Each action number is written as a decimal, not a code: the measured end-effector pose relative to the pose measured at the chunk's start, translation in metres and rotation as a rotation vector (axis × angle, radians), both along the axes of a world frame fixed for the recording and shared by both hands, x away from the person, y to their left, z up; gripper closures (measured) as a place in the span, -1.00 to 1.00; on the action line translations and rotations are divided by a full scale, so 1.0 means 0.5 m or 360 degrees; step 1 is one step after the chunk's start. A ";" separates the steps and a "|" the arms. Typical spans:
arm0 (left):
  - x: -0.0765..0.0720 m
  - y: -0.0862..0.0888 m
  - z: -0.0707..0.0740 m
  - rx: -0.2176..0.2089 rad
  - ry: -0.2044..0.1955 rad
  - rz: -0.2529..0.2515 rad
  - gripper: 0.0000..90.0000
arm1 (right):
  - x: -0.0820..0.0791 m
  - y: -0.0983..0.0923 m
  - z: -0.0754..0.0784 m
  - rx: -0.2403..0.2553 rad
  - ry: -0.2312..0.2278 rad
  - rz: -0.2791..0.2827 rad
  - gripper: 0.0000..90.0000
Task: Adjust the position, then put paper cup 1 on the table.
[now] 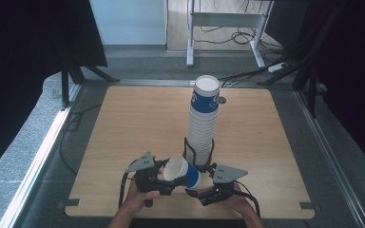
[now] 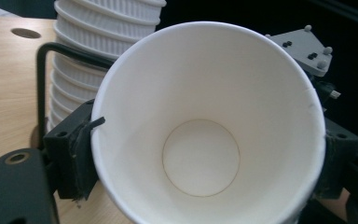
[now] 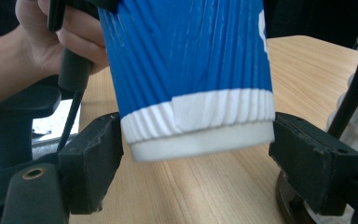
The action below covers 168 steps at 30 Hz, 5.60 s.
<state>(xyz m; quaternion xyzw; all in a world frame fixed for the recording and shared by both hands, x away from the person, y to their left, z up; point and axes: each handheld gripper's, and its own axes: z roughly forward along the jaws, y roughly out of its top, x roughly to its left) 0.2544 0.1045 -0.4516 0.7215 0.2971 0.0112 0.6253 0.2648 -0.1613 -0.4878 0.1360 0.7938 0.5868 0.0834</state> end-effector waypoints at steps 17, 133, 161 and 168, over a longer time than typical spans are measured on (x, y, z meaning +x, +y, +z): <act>-0.010 -0.013 0.011 0.0336 -0.0104 0.0160 -0.65 | -0.003 -0.006 0.006 -0.0080 -0.0036 -0.0042 -0.62; -0.020 -0.012 0.033 0.0564 -0.0135 0.0285 -0.67 | 0.014 -0.179 0.063 0.0123 -0.0243 -0.0629 -0.43; -0.015 -0.029 0.016 0.0653 -0.0104 0.0262 -0.66 | 0.114 -0.227 -0.012 -0.0187 -0.0043 -0.0968 -0.42; -0.015 -0.030 0.015 0.0662 -0.0104 0.0256 -0.65 | 0.134 -0.224 -0.031 -0.0286 0.0019 -0.1015 -0.43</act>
